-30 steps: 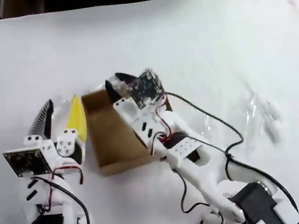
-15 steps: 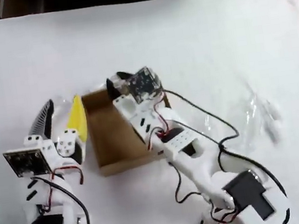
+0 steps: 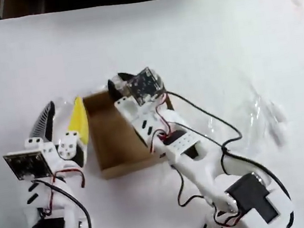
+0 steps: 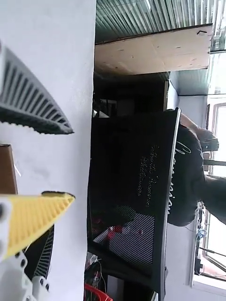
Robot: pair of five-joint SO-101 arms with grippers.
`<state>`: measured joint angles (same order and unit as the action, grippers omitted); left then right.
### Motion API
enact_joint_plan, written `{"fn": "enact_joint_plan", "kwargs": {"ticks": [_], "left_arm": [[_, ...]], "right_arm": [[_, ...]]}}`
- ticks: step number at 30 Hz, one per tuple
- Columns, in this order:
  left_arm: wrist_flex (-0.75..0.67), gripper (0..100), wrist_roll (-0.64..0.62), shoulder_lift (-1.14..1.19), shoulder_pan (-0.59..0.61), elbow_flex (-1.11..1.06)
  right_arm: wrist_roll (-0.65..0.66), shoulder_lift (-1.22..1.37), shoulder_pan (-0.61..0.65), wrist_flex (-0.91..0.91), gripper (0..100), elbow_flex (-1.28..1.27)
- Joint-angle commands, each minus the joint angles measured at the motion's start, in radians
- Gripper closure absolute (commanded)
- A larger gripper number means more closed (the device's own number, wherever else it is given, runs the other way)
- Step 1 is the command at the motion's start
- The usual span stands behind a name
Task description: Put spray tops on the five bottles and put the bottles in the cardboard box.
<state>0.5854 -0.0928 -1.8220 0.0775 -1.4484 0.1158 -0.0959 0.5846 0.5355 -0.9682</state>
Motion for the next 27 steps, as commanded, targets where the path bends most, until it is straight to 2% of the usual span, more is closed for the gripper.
{"fn": "enact_joint_plan", "kwargs": {"ticks": [1,3,16,20,27], "left_arm": [[-0.020,81,0.005,-0.007,-0.010,0.005],[-0.020,81,0.005,-0.007,-0.010,0.005],[-0.020,81,0.005,-0.007,-0.010,0.005],[-0.020,81,0.005,-0.007,-0.010,0.005],[-0.066,81,0.005,-0.007,-0.010,-0.029]], "right_arm": [[0.012,-0.048,-0.007,0.002,86.6,-0.023],[0.012,-0.082,-0.007,0.002,83.4,-0.049],[0.012,-0.249,0.002,-0.048,83.0,-0.100],[0.005,-0.438,0.002,-0.189,83.1,-0.098],[0.005,-0.983,-0.053,-0.665,83.2,-0.095]]}}
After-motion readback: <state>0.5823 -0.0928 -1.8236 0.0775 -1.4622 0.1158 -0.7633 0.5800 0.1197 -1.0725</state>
